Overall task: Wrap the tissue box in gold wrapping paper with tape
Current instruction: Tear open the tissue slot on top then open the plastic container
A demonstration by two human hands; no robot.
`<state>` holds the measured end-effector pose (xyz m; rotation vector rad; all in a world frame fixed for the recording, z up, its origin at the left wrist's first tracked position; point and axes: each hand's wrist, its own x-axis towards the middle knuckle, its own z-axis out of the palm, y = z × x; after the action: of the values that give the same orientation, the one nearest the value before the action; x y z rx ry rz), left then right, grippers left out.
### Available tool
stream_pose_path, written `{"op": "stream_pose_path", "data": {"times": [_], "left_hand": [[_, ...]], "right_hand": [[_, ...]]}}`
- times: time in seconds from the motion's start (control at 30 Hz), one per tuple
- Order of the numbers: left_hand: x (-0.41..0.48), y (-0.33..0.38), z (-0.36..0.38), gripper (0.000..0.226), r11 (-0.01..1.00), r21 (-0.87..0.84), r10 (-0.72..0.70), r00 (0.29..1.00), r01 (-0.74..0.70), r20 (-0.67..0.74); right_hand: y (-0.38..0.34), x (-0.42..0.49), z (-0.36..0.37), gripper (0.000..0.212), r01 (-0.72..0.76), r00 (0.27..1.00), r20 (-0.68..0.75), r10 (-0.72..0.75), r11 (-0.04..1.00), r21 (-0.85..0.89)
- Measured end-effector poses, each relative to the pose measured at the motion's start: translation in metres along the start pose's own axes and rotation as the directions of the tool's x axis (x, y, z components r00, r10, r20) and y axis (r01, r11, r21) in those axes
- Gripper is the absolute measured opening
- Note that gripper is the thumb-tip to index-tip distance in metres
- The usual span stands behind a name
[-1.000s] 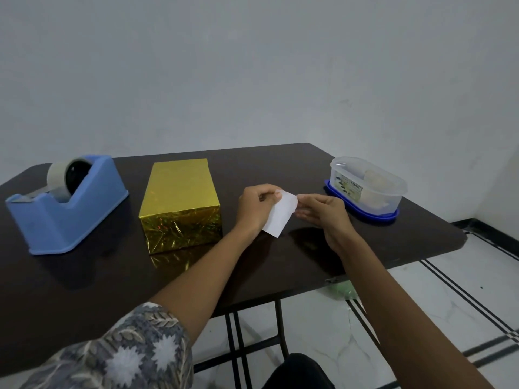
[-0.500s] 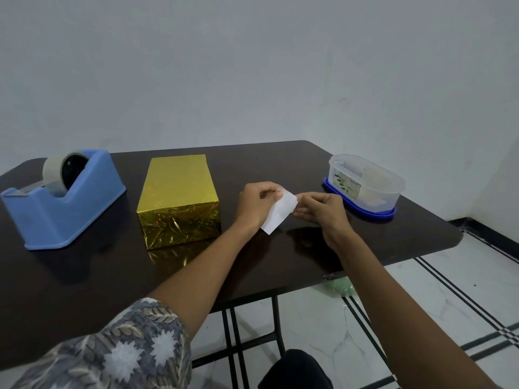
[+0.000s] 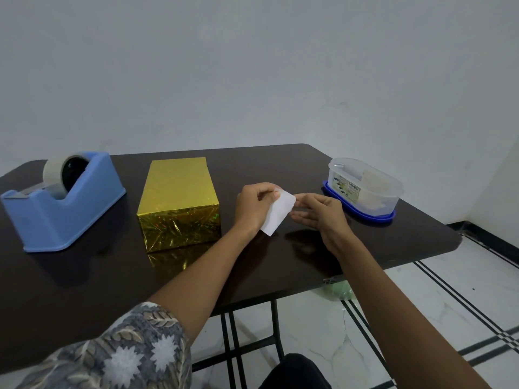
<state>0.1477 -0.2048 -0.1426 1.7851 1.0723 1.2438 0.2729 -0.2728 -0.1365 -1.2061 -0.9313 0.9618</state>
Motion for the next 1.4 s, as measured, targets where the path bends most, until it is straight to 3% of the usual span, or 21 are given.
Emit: {"op": "stream_pose_path", "data": {"times": [0.47, 0.8, 1.07, 1.23, 1.4], "left_hand": [[-0.0011, 0.0025, 0.0002, 0.015, 0.994, 0.085, 0.066, 0.997, -0.063, -0.027], [-0.0027, 0.0015, 0.0013, 0.016, 0.992, 0.114, 0.053, 0.999, -0.051, -0.011], [-0.0036, 0.0031, -0.0009, 0.017, 0.996, 0.050, 0.074, 0.997, -0.074, 0.001], [-0.0005, 0.0000, -0.0019, 0.016, 0.996, -0.037, 0.079, 0.997, -0.080, -0.021], [-0.0010, -0.0005, -0.0030, 0.013, 0.992, -0.093, 0.085, 0.996, -0.087, -0.027]], "right_hand": [[0.0064, 0.0041, 0.0021, 0.011, 0.022, 0.996, -0.087, -0.034, 0.990, -0.142], [0.0051, 0.0006, 0.0034, 0.018, 0.052, 0.998, -0.010, -0.055, 0.980, -0.190], [0.0037, -0.0020, 0.0020, 0.020, 0.061, 0.997, 0.056, -0.055, 0.992, -0.114], [0.0022, -0.0053, 0.0027, 0.019, 0.064, 0.997, 0.044, -0.065, 0.998, 0.020], [0.0006, -0.0032, 0.0020, 0.020, -0.014, 1.000, 0.030, 0.011, 0.992, 0.128]]}}
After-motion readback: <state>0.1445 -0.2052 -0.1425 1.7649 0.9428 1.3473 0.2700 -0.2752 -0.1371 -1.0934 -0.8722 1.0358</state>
